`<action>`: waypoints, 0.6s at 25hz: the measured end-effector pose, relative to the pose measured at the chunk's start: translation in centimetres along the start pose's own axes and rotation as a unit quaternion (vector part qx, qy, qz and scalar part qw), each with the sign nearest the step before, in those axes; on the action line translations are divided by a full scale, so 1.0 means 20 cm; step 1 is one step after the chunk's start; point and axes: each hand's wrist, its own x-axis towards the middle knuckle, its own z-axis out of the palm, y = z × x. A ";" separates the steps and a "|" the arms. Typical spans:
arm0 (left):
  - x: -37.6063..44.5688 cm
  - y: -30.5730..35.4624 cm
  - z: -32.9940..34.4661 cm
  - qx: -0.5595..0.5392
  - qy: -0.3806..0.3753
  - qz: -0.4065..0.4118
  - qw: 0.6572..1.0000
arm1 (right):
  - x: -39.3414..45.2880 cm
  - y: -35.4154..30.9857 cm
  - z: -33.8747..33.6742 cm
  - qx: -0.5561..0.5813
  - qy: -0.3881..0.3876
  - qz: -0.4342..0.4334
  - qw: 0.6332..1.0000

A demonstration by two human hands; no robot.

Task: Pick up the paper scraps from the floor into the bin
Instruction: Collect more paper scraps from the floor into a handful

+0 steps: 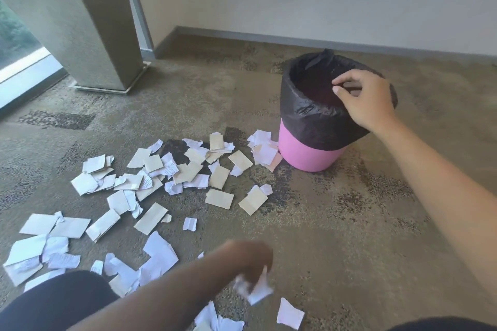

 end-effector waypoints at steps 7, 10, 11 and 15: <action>-0.21 -0.06 -1.04 -0.253 0.405 -0.014 0.878 | -0.70 0.02 0.12 0.088 0.158 0.005 0.983; -0.15 0.02 -1.40 -0.233 0.561 -0.007 0.795 | -1.10 0.08 0.27 0.075 -0.172 0.070 0.980; -0.09 0.04 -1.50 -0.223 0.581 -0.003 0.783 | -1.22 0.10 0.31 0.056 -0.320 0.086 0.942; 0.16 0.13 -1.68 -0.156 0.532 -0.026 0.832 | -1.55 0.18 0.38 -0.048 -0.575 0.008 0.817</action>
